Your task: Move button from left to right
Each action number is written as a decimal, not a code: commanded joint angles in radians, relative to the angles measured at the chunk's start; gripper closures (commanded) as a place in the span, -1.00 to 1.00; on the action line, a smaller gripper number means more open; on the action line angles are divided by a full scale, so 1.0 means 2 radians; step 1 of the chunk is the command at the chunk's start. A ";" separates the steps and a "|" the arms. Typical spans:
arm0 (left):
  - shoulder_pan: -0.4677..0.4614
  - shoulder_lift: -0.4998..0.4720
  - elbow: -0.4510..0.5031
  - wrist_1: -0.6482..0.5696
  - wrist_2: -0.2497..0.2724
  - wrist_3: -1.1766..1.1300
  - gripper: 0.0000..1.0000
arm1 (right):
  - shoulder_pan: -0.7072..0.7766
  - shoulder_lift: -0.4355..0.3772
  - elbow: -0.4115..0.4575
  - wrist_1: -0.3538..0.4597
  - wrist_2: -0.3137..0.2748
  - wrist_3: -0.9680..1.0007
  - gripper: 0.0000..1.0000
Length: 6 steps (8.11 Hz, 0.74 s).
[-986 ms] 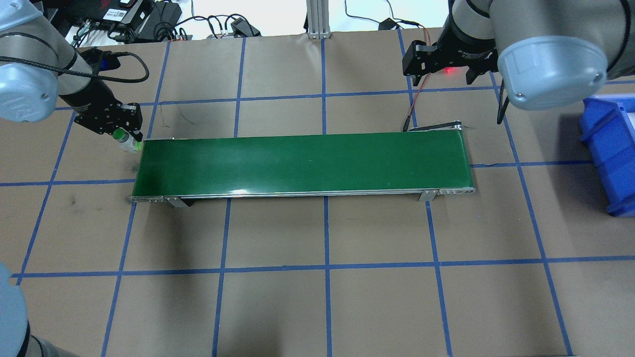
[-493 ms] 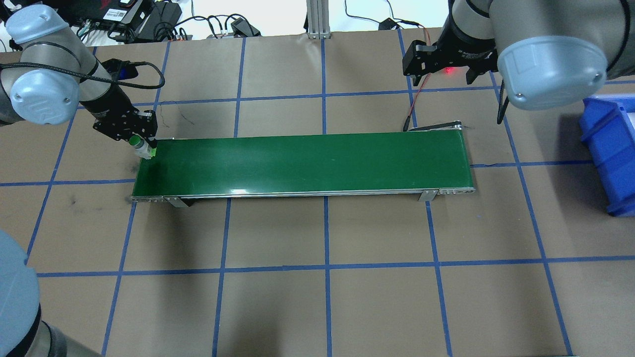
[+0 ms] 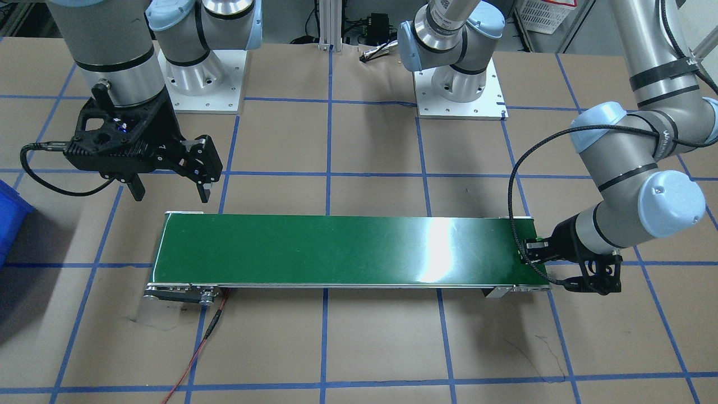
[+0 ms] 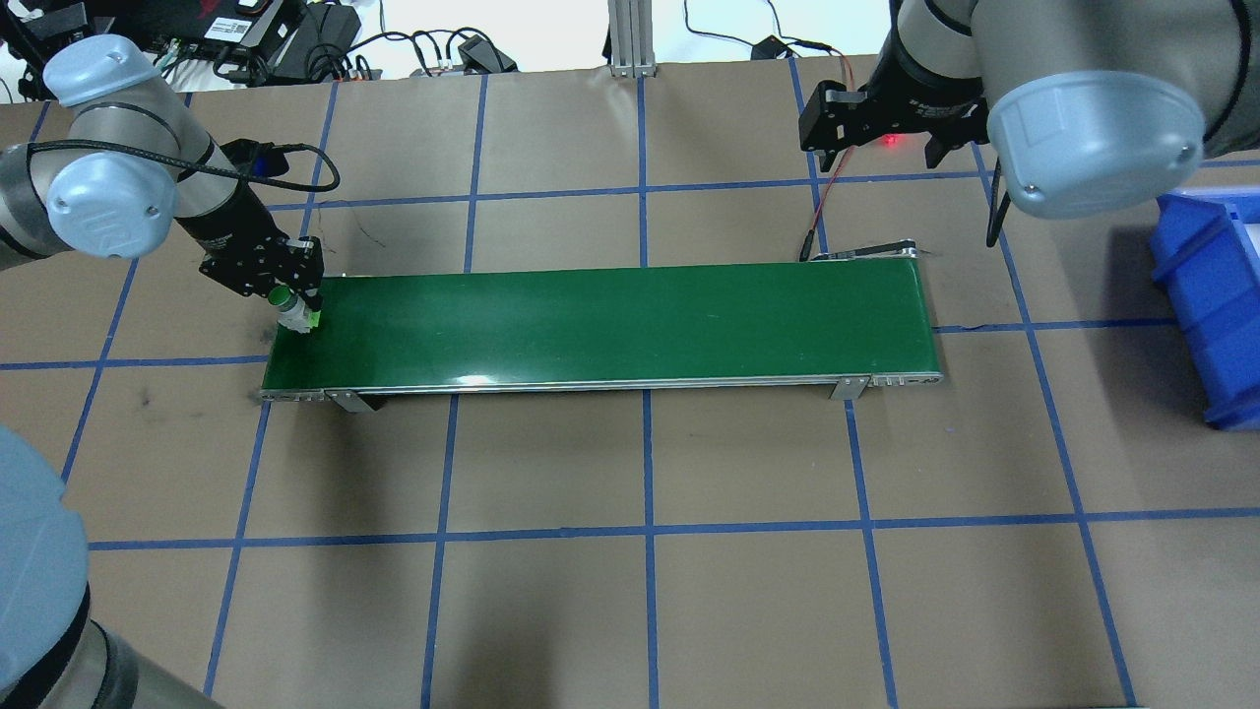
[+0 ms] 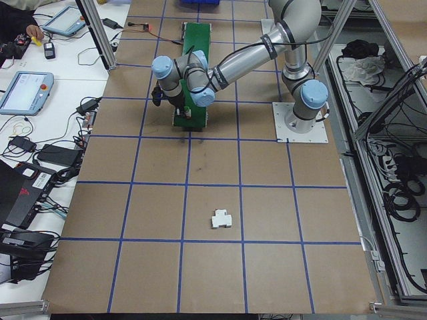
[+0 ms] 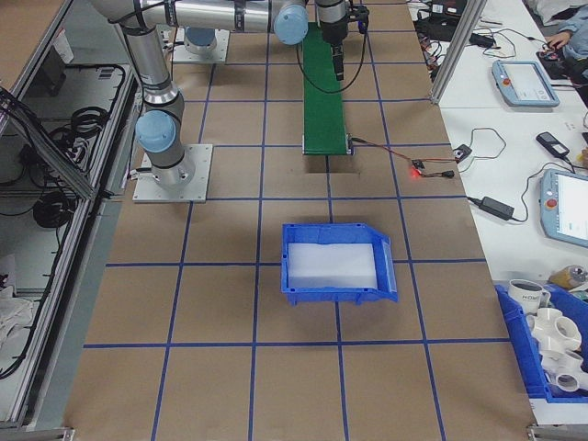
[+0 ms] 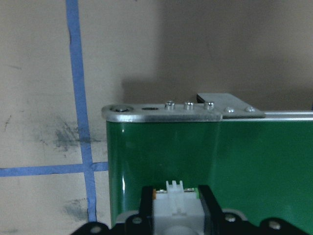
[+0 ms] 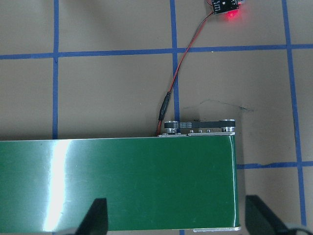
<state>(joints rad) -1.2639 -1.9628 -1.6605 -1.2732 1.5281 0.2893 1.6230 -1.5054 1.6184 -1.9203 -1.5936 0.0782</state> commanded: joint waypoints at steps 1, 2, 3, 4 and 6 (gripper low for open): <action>-0.003 0.000 -0.001 -0.002 -0.005 -0.048 0.47 | 0.000 0.000 0.001 0.001 0.000 0.000 -1.00; -0.018 0.003 -0.001 -0.004 -0.005 -0.066 -0.32 | 0.000 0.000 0.001 0.001 0.000 0.000 -1.00; -0.040 0.013 0.000 -0.006 -0.005 -0.076 -0.99 | 0.000 0.000 0.002 0.001 0.000 0.000 -1.00; -0.055 0.017 0.000 -0.006 -0.006 -0.104 -1.00 | 0.000 0.000 0.002 0.001 0.000 0.000 -1.00; -0.065 0.036 0.005 -0.009 -0.029 -0.114 -1.00 | 0.000 0.000 0.002 0.001 0.000 0.000 -1.00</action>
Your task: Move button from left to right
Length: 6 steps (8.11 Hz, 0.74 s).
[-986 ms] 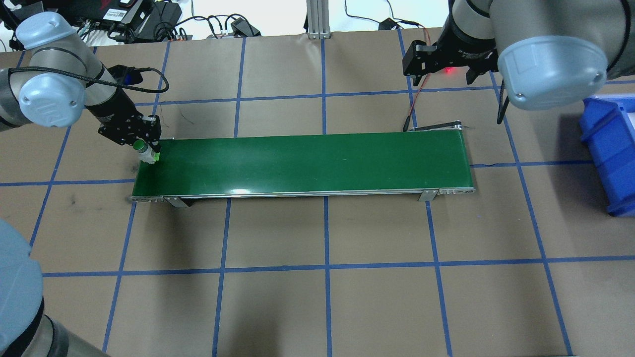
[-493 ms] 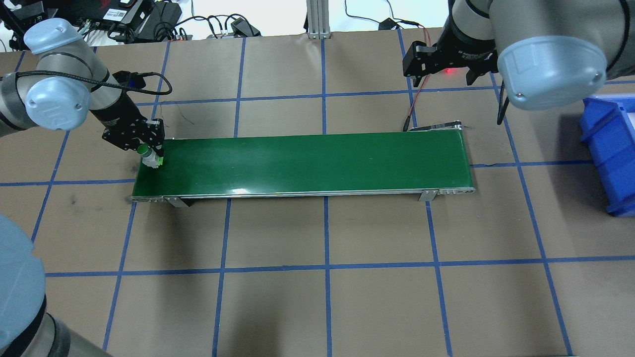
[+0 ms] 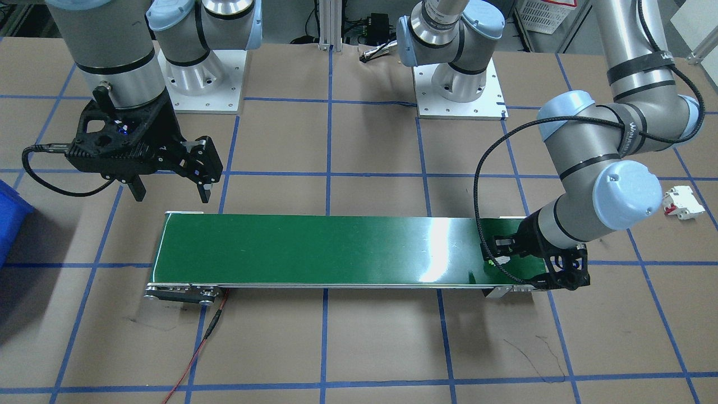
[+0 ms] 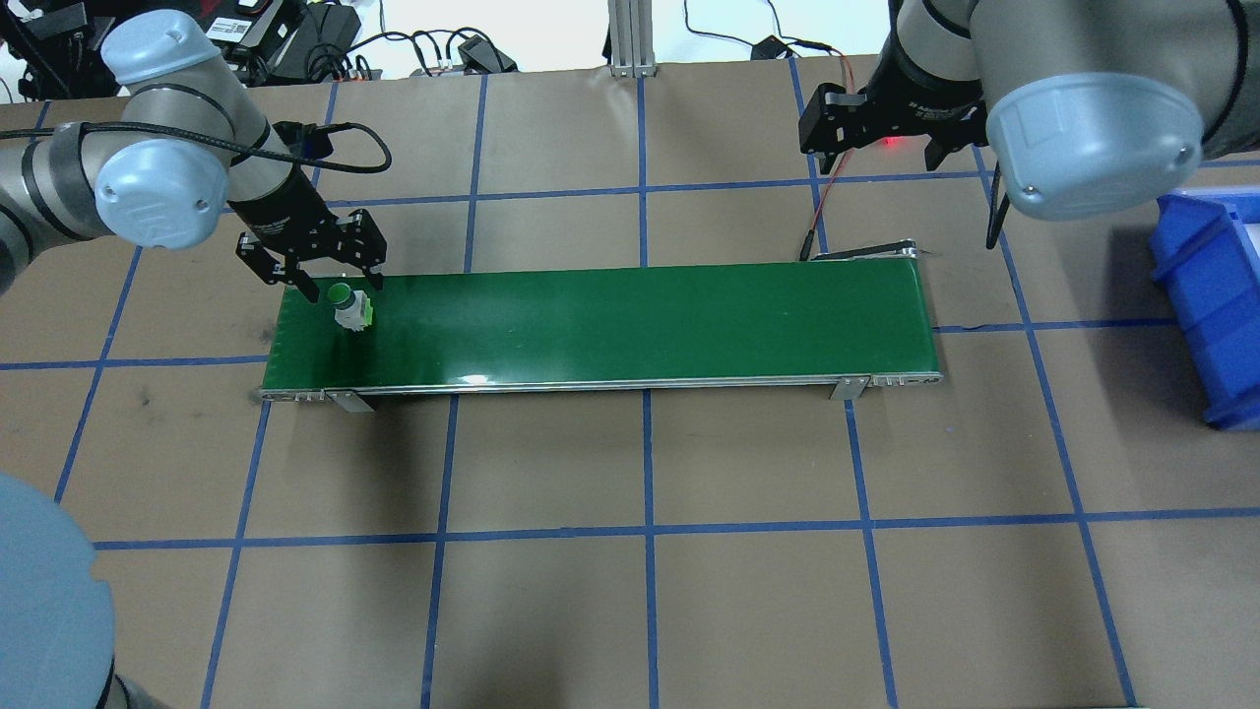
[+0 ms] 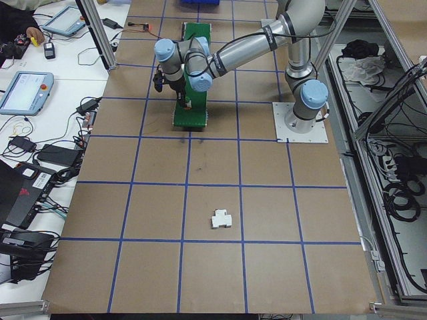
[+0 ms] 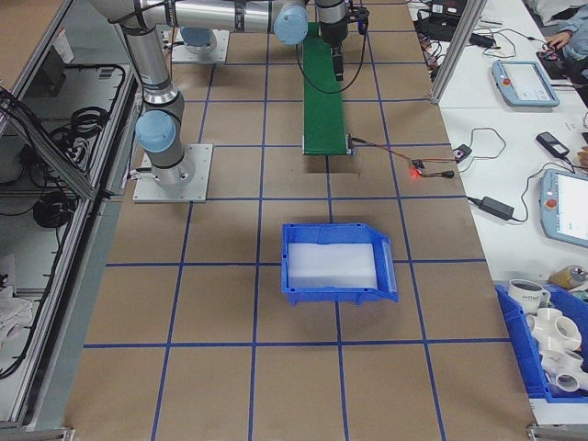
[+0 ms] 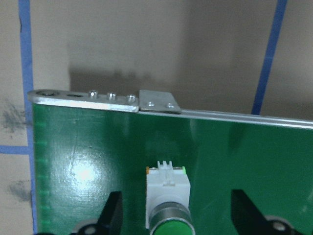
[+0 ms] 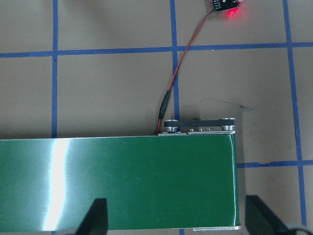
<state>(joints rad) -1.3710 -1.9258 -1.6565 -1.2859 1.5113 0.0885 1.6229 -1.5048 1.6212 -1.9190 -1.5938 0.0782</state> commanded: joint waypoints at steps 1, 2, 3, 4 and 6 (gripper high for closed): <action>-0.012 0.045 0.003 -0.030 -0.041 -0.015 -1.00 | 0.000 0.000 0.002 -0.001 0.000 0.000 -1.00; -0.011 0.074 0.004 -0.093 -0.044 -0.017 -1.00 | 0.000 -0.001 0.003 0.000 0.000 0.001 -1.00; -0.008 0.103 0.011 -0.109 -0.040 -0.020 -1.00 | 0.001 -0.001 0.002 0.007 0.000 0.001 -1.00; 0.000 0.116 0.033 -0.117 -0.035 -0.021 -1.00 | 0.001 -0.001 0.002 -0.007 0.007 0.000 -1.00; 0.005 0.119 0.102 -0.163 0.053 -0.023 -1.00 | 0.001 -0.001 0.002 -0.030 0.034 0.002 -1.00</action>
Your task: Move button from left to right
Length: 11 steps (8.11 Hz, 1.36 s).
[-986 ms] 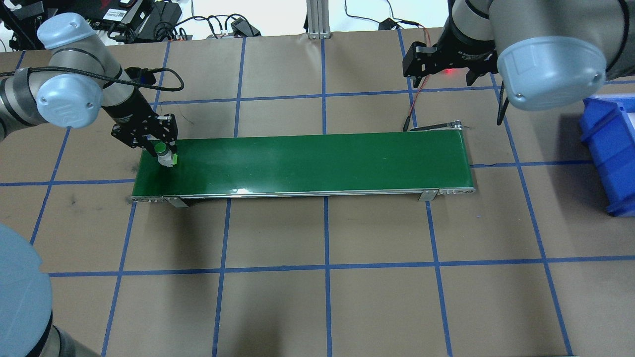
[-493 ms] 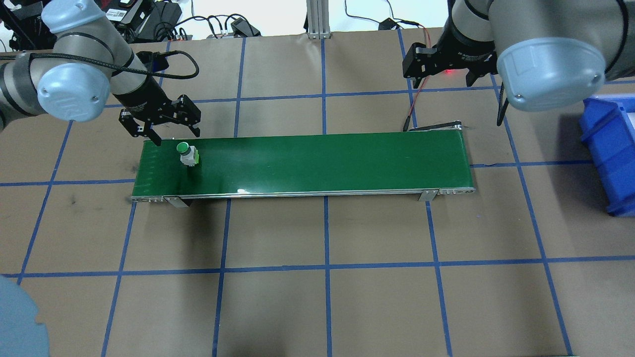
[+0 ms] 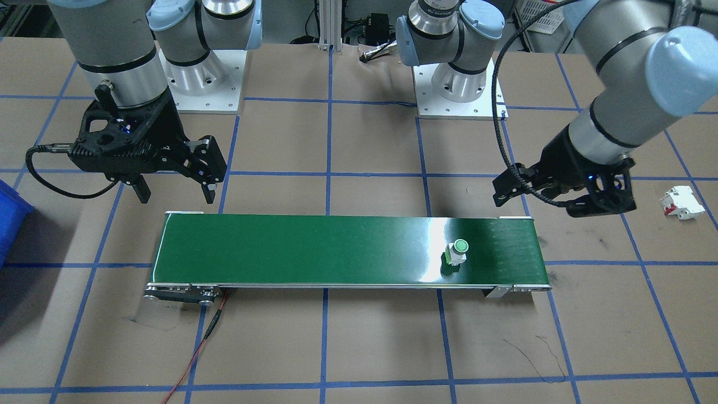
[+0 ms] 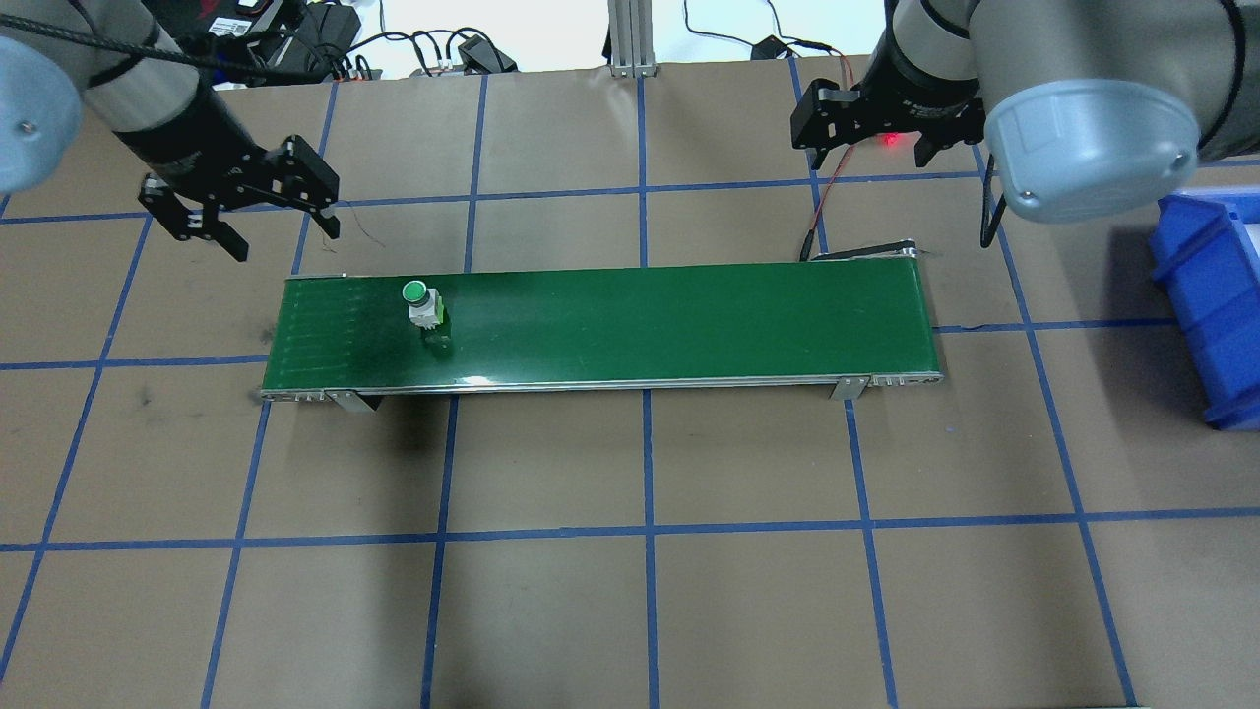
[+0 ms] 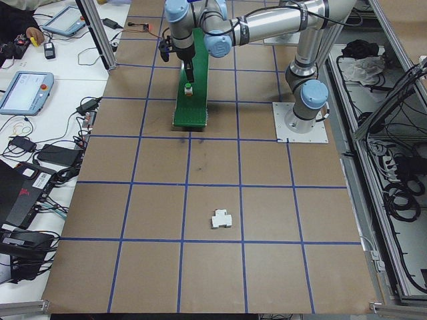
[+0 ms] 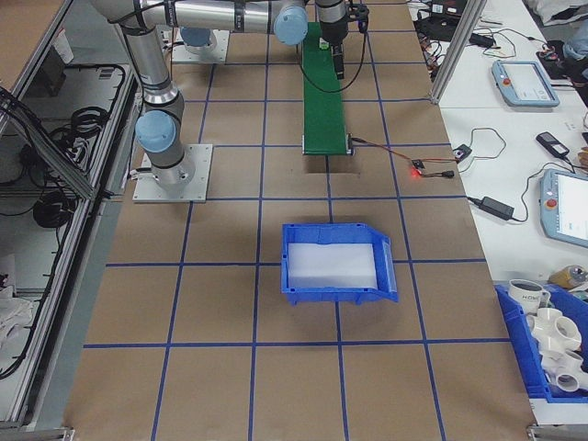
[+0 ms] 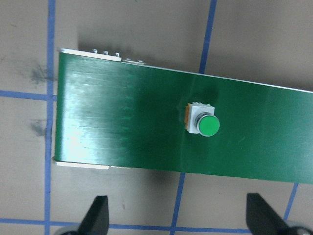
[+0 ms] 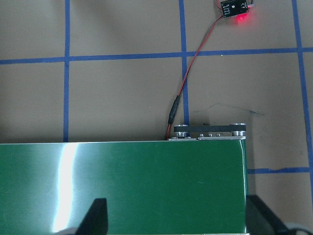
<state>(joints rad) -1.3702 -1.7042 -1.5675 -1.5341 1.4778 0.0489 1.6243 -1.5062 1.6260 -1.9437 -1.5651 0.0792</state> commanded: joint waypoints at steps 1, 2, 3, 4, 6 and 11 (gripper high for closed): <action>0.006 0.006 0.076 -0.040 0.076 -0.003 -1.00 | 0.000 0.000 -0.003 -0.022 0.020 0.003 -1.00; 0.009 0.002 0.081 -0.038 0.082 0.002 -1.00 | -0.001 0.008 -0.003 -0.039 0.019 0.003 -1.00; 0.011 0.002 0.083 -0.039 0.100 0.002 -1.00 | -0.001 0.011 -0.003 -0.038 0.017 0.003 -1.00; 0.011 0.006 0.083 -0.040 0.099 0.003 -1.00 | -0.003 0.025 -0.004 -0.042 0.022 -0.002 -1.00; 0.013 0.014 0.079 -0.041 0.100 0.005 -1.00 | -0.004 0.052 -0.005 -0.055 0.133 0.003 -1.00; 0.025 0.016 0.079 -0.050 0.098 0.006 -1.00 | -0.007 0.142 -0.002 -0.084 0.176 0.002 -1.00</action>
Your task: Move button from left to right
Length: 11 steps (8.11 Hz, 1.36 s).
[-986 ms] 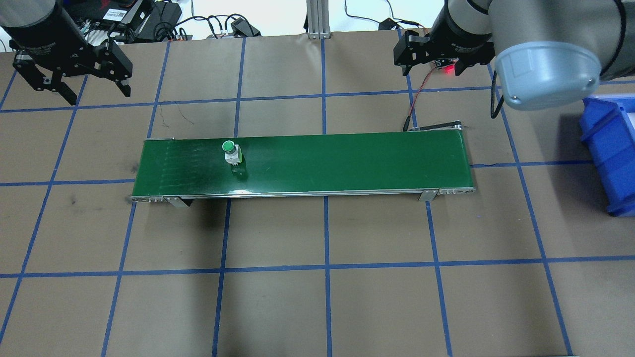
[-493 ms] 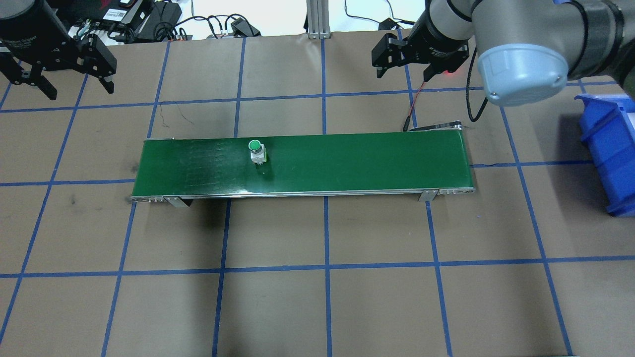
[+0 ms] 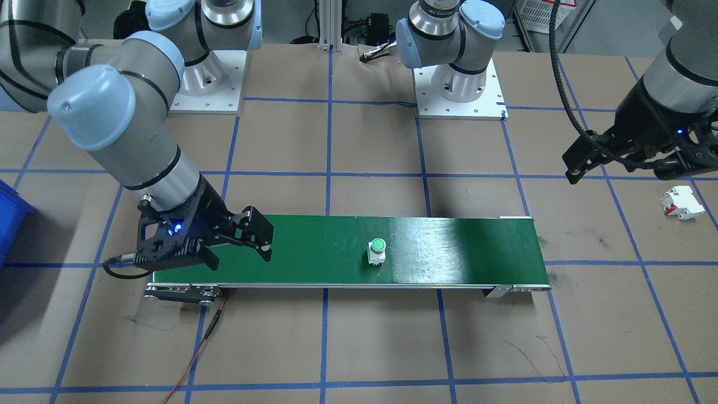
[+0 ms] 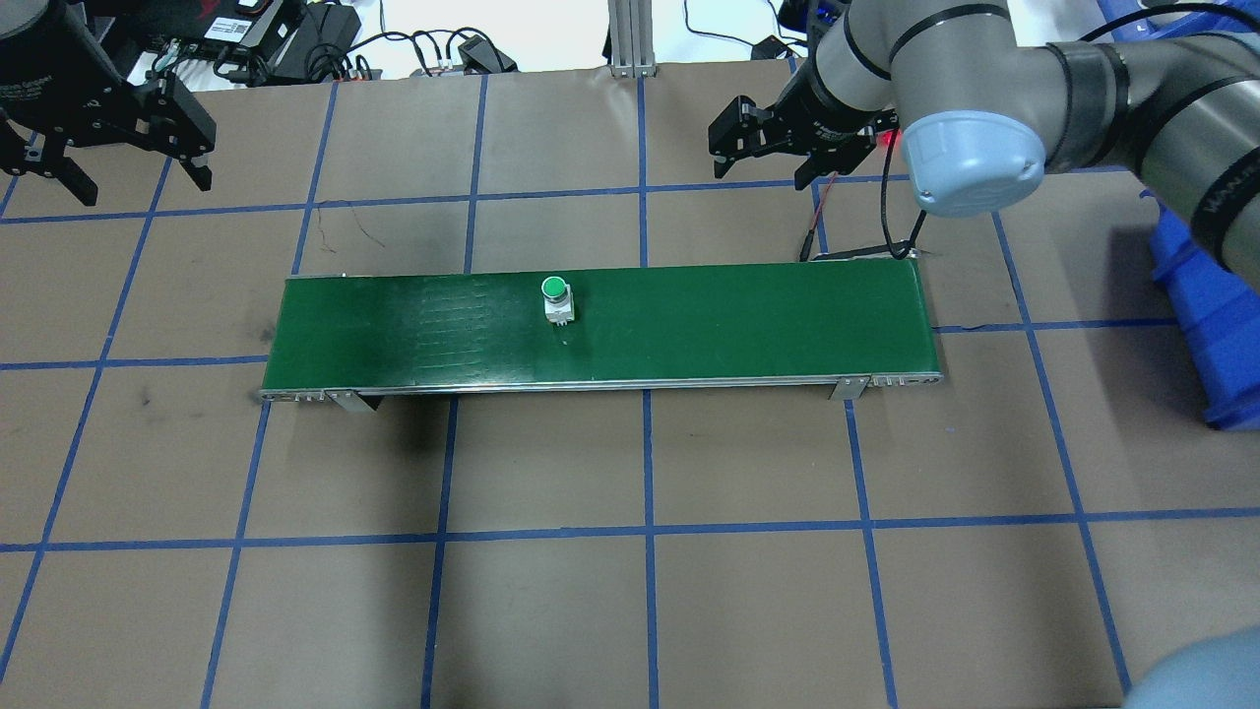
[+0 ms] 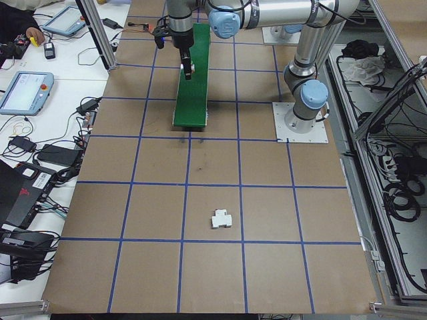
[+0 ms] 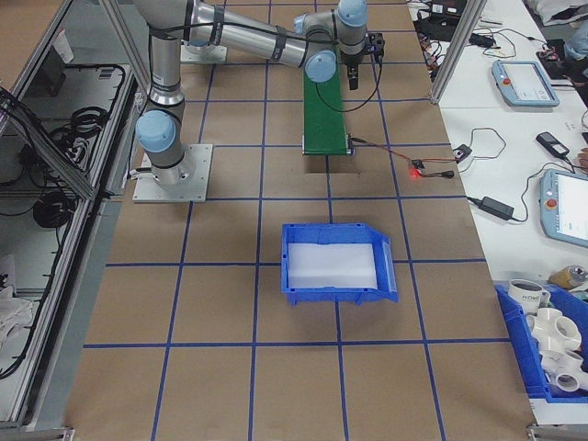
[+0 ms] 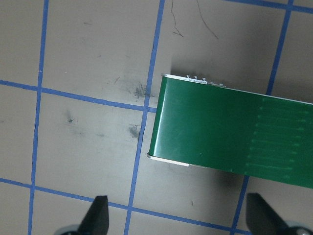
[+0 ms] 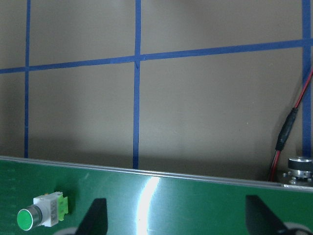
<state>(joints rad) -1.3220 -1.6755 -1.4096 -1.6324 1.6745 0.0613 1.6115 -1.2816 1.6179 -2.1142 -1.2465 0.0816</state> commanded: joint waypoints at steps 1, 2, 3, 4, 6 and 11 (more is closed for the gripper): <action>0.001 0.004 0.000 -0.001 0.000 0.002 -1.00 | 0.000 0.044 0.004 0.002 0.023 0.002 -1.00; 0.001 0.006 -0.001 -0.001 0.001 0.007 -1.00 | 0.000 0.049 0.005 0.006 0.039 0.002 -1.00; 0.003 0.008 0.005 -0.001 0.002 0.029 -1.00 | 0.000 0.050 0.005 0.021 0.067 0.017 -1.00; 0.004 0.008 0.000 0.004 0.006 0.031 -1.00 | 0.001 0.049 0.006 0.035 0.082 0.046 -1.00; 0.013 0.004 -0.002 0.003 0.039 0.035 -1.00 | 0.005 0.047 0.032 0.039 0.083 0.050 -1.00; 0.014 0.000 -0.002 0.009 0.033 0.035 -1.00 | 0.005 0.048 0.041 0.081 0.082 0.051 -1.00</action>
<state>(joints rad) -1.2936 -1.6740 -1.4127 -1.6176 1.7408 0.1318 1.6213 -1.1917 1.6960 -1.9608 -1.0790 0.1861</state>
